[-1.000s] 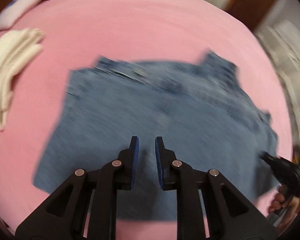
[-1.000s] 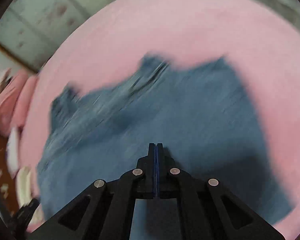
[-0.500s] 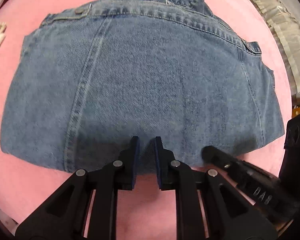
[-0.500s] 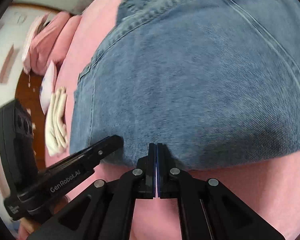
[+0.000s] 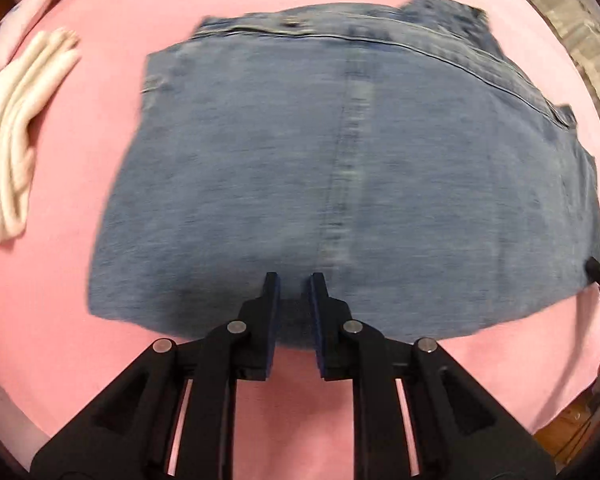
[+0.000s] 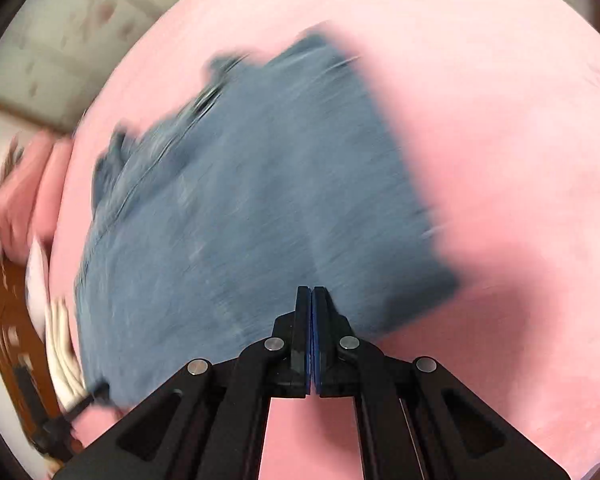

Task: Fold large clothes

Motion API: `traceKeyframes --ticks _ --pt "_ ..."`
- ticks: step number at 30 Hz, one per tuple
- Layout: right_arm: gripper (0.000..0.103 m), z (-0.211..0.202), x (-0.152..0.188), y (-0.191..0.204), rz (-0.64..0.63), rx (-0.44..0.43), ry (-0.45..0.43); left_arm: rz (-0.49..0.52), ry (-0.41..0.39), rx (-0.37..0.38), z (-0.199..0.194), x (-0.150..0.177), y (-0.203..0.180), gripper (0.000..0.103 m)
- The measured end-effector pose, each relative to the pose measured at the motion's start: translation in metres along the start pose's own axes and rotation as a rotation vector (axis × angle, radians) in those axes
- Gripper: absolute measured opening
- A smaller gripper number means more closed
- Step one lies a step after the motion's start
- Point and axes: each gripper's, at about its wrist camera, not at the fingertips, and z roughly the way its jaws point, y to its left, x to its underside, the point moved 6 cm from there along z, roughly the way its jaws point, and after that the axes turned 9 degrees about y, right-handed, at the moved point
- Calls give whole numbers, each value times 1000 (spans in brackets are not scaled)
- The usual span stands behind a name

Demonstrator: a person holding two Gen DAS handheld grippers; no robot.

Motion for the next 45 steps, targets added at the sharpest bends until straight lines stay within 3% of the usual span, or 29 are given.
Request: traceKeyframes --ticks 2,3,5,8,12,15,18,21,24,28,32,33,36,38,40,42,45 --pt "0 -10 -7 -28 29 -30 -9 -30 5 -75 5 2 21 14" --pt "0 -13 -7 -35 15 2 -10 -49 4 -82 7 3 32 14" --pt "0 -13 -5 -34 -27 67 -14 -103 3 -31 9 3 48 14" --pt "0 0 1 -6 -8 177 -36 -130 5 -43 11 -3 57 14" --pt "0 4 14 33 111 287 -68 -152 10 -71 4 1 65 14" --pt "0 9 24 79 49 213 -70 -198 9 -49 2 10 64 14" --pt "0 34 37 137 -51 58 25 -274 19 22 1 28 69 14" --pt "0 62 51 194 -193 2 104 -335 43 94 8 48 74 14" --pt "0 94 59 246 -325 -5 157 -399 75 178 16 71 84 14" --pt "0 123 52 288 -360 -1 166 -423 69 243 13 82 94 14" --pt "0 150 35 310 -390 102 152 -462 54 306 4 90 103 15" --pt "0 159 33 311 -403 146 180 -471 42 333 2 89 105 17" --pt "0 182 25 320 -408 208 245 -510 19 388 1 92 86 44" --pt "0 193 18 326 -394 215 292 -550 4 443 -2 96 92 50" --pt "0 195 13 327 -374 197 341 -596 -21 537 -4 92 91 65" --pt "0 202 4 328 -349 162 377 -634 -68 628 -7 87 92 73" --pt "0 205 -4 323 -294 97 401 -697 -87 690 -6 84 97 77"
